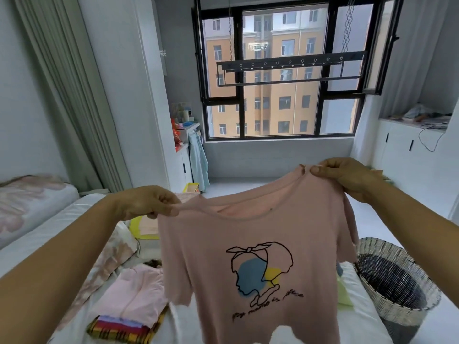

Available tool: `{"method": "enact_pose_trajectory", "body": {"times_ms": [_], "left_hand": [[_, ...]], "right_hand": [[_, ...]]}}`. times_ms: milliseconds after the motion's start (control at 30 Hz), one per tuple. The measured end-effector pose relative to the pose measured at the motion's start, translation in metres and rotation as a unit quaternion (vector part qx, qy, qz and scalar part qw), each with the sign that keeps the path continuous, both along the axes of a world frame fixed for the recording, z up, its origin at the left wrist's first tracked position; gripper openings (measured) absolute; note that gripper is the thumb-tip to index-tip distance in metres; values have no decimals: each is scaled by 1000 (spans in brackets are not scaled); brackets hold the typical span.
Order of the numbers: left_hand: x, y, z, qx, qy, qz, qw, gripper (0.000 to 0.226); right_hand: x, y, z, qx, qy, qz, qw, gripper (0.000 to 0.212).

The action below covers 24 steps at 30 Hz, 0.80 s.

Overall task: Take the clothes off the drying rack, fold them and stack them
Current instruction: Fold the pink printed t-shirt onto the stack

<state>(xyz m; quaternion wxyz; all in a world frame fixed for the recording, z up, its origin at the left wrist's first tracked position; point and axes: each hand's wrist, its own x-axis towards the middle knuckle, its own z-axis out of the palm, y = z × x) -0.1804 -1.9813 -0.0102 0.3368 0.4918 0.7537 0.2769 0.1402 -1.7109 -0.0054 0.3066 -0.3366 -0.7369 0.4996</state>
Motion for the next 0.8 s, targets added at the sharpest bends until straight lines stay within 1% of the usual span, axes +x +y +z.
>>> {"method": "enact_pose_trajectory", "body": {"times_ms": [67,100,167,200,267,333,367,400,467,533,600,633,700,733,767,800], "left_hand": [[4,3,-6,-21,22,-32,999,71],[6,4,-6,-9,27,-30,999,69],[4,7,-9,43,25,-7,999,69],[4,8,-11,72,12,6,997,68],[9,11,-17,120,-39,26,992,63],[18,16,-25,157,-86,51,983,47],[21,18,-27,169,-87,73,979,41],[21,20,-29,174,-75,89,978,39],[24,21,-27,174,-60,97,978,45],[27,23,-27,165,-89,97,977,51],[29,25,-30,156,-124,121,972,47],[30,24,-32,145,-128,123,973,49],[27,20,-36,119,-121,84,982,63],[25,18,-39,116,-121,76,983,64],[23,17,-44,121,-127,82,981,56],[19,17,-49,134,-138,91,977,43]], "right_hand": [[1,-4,2,44,-10,-16,999,10],[2,-4,3,65,-11,-27,997,11],[3,-4,5,103,-28,-40,994,14],[4,-4,5,114,-42,-38,992,15],[9,-3,5,122,-53,-37,990,16],[14,-1,5,115,-37,-41,992,16],[16,-1,3,111,-41,-35,992,16],[18,0,1,107,-51,-26,993,16],[20,2,-5,92,-45,-17,995,14],[22,5,-10,70,-17,-14,997,11],[24,8,-14,69,-34,3,997,13],[25,9,-17,70,-49,16,996,14],[25,12,-24,63,-54,40,996,14],[24,15,-27,57,-49,45,996,14],[23,18,-30,51,-44,48,997,14],[21,22,-33,46,-41,50,997,15]]}}
